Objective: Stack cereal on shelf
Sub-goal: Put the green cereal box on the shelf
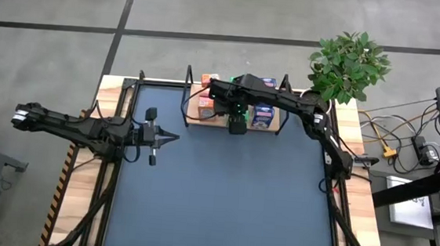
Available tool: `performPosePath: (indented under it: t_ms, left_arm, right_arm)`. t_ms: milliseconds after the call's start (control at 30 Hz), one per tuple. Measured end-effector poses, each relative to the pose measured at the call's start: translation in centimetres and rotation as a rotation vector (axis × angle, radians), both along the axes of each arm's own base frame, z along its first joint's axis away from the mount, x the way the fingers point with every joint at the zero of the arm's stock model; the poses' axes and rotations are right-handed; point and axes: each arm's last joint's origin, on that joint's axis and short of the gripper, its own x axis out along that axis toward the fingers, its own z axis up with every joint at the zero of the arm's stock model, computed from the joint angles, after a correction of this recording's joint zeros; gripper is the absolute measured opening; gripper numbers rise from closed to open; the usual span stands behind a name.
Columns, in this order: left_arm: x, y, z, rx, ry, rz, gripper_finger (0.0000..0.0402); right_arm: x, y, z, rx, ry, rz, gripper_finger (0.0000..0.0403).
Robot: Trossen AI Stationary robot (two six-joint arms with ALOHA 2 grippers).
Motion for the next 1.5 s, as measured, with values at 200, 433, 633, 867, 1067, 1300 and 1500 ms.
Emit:
performPosePath:
  t_ms: [200, 433, 633, 867, 1067, 1300, 1500]
  left_arm:
    - [0.0, 0.0, 0.0, 0.0, 0.0, 0.0, 0.0]
    - [0.0, 0.0, 0.0, 0.0, 0.0, 0.0, 0.0]
    - [0.0, 0.0, 0.0, 0.0, 0.0, 0.0, 0.0]
    - [0.0, 0.0, 0.0, 0.0, 0.0, 0.0, 0.0]
    - [0.0, 0.0, 0.0, 0.0, 0.0, 0.0, 0.0]
    - [0.0, 0.0, 0.0, 0.0, 0.0, 0.0, 0.0]
    - [0.0, 0.0, 0.0, 0.0, 0.0, 0.0, 0.0]
  right_arm:
    - [0.5, -0.3, -0.8, -0.002, -0.005, -0.003, 0.0157]
    - [0.7, -0.7, -0.7, -0.01, -0.031, -0.012, 0.0157]
    - [0.7, -0.7, -0.7, -0.016, -0.029, 0.006, 0.0157]
    - [0.8, -0.9, -0.6, -0.074, -0.028, -0.017, 0.0169]
    - [0.7, -1.0, -0.6, -0.073, -0.031, -0.036, 0.0205]
    - [0.6, -1.0, -0.5, -0.071, -0.025, -0.036, 0.0232]
    - [0.1, -0.5, 0.4, -0.068, -0.028, -0.037, 0.0231]
